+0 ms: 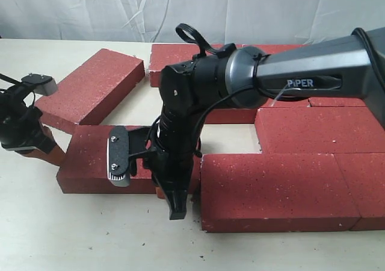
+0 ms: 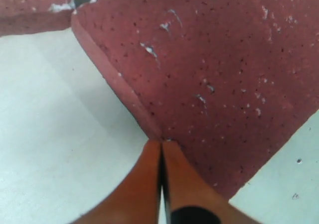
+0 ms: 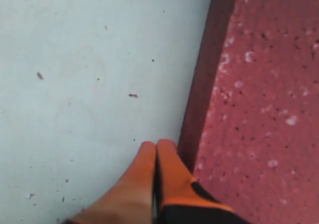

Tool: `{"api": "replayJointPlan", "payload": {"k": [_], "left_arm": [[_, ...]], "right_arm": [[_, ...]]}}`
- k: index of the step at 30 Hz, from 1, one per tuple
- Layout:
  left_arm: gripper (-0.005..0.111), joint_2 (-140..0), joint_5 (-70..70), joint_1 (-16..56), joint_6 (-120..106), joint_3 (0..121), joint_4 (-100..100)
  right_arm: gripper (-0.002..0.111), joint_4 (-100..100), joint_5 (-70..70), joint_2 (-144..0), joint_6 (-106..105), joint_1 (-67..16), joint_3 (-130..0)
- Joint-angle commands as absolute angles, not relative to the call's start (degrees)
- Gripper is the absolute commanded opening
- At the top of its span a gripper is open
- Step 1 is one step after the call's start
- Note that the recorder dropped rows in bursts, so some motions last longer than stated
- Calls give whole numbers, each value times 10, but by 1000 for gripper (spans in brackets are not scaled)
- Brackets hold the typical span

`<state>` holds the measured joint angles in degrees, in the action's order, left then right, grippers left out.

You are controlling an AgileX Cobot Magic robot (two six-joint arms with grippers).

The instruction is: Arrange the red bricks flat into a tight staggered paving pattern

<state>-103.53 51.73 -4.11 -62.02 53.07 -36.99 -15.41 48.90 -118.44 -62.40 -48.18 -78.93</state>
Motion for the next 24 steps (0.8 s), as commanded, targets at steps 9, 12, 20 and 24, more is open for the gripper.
{"api": "replayJointPlan", "payload": {"k": [9,12,20,24], "left_arm": [[0,-1004,528,-38,-616,546,-381],[0,-1003,535,-38,-601,546,-358],[0,-1003,517,-51,-527,546,-317],[0,-1017,484,-51,-532,534,-345]], "right_arm": [[-1,-74,546,-1134,-510,-477,-819],[-1,-50,555,-1129,-449,-450,-819],[-1,-281,639,-1145,-664,-443,-819],[-1,-264,588,-1176,-664,-447,-819]]}}
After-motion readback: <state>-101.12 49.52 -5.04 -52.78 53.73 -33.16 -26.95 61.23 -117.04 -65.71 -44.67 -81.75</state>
